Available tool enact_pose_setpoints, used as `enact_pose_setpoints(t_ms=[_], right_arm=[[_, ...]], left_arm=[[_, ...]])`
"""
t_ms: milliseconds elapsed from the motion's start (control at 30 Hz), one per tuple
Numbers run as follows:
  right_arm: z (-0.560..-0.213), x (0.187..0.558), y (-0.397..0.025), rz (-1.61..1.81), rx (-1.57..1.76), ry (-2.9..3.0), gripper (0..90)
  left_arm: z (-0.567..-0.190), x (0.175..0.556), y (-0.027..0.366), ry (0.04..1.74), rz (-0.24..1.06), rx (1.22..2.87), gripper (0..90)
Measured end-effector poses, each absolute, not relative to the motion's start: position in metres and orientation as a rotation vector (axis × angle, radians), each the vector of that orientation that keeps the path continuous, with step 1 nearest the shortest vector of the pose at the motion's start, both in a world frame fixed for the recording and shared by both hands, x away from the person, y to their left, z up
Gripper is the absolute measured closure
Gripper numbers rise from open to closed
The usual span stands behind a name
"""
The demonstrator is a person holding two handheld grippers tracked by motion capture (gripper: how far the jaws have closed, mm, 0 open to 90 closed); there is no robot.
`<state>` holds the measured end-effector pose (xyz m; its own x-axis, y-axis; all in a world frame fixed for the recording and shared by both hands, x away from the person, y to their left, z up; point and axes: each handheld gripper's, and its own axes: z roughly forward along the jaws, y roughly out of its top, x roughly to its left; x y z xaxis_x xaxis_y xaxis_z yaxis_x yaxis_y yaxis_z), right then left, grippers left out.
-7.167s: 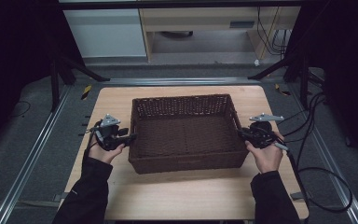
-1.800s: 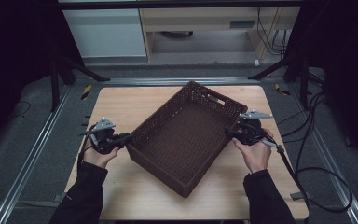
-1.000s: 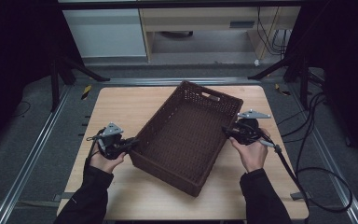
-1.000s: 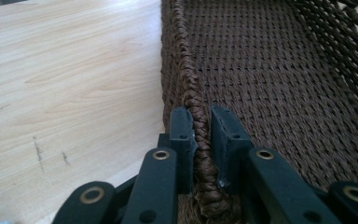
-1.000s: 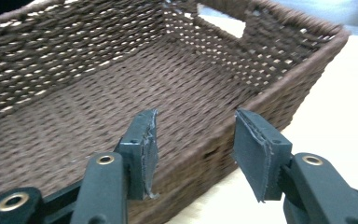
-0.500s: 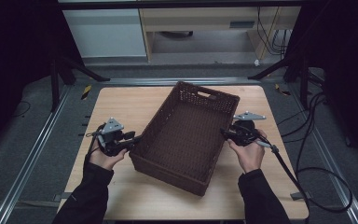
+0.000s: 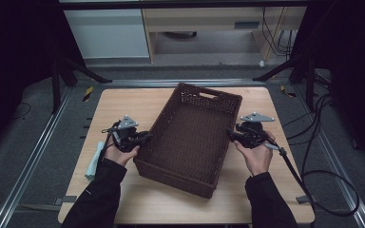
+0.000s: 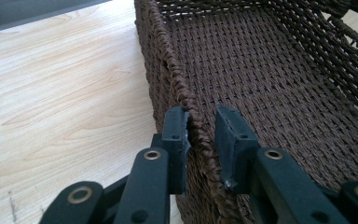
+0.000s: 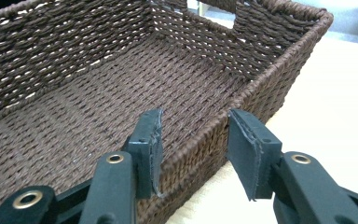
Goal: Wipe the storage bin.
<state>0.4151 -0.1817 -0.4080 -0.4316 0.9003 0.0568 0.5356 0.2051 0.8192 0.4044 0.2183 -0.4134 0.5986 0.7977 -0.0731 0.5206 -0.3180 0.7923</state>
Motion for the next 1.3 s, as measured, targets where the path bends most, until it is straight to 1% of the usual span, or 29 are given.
enact_pose_setpoints(t_ms=[133, 333, 400, 500, 567, 833, 900, 967, 1000, 1033, 1133, 1300], right_arm=[[-0.407, 0.409, -0.182, 1.132, 1.324, 2.061, 55.4], [-0.411, 0.408, -0.181, 1.142, 1.336, 2.103, 55.4], [-0.412, 0.408, -0.18, 1.142, 1.325, 2.121, 54.8], [-0.415, 0.408, -0.178, 1.13, 1.328, 2.127, 54.6], [-0.416, 0.408, -0.176, 1.114, 1.322, 2.12, 56.6], [-0.419, 0.418, -0.178, 1.127, 1.317, 2.096, 60.8], [-0.419, 0.421, -0.179, 1.128, 1.318, 2.091, 60.9], [-0.42, 0.422, -0.179, 1.132, 1.321, 2.091, 57.2], [-0.42, 0.422, -0.179, 1.129, 1.323, 2.091, 55.1], [-0.42, 0.422, -0.179, 1.125, 1.323, 2.092, 54.3], [-0.418, 0.418, -0.18, 1.126, 1.322, 2.091, 53.4], [-0.415, 0.413, -0.18, 1.138, 1.318, 2.103, 52.3]], left_arm=[[-0.414, 0.394, 0.217, 1.056, 0.435, 1.987, 73.6], [-0.412, 0.376, 0.214, 1.038, 0.429, 2.0, 70.6], [-0.411, 0.374, 0.214, 1.016, 0.427, 2.019, 68.2], [-0.409, 0.377, 0.214, 1.002, 0.449, 2.018, 61.8], [-0.406, 0.382, 0.213, 1.004, 0.443, 2.012, 59.0], [-0.411, 0.408, 0.201, 1.028, 0.435, 2.036, 58.8], [-0.416, 0.411, 0.199, 1.039, 0.406, 2.032, 59.5], [-0.419, 0.41, 0.197, 1.046, 0.395, 2.029, 59.7], [-0.421, 0.41, 0.197, 1.043, 0.391, 2.032, 61.9], [-0.422, 0.408, 0.195, 1.045, 0.409, 2.036, 62.2], [-0.423, 0.402, 0.193, 1.052, 0.413, 2.051, 65.3], [-0.423, 0.394, 0.191, 1.059, 0.425, 2.06, 65.1]])
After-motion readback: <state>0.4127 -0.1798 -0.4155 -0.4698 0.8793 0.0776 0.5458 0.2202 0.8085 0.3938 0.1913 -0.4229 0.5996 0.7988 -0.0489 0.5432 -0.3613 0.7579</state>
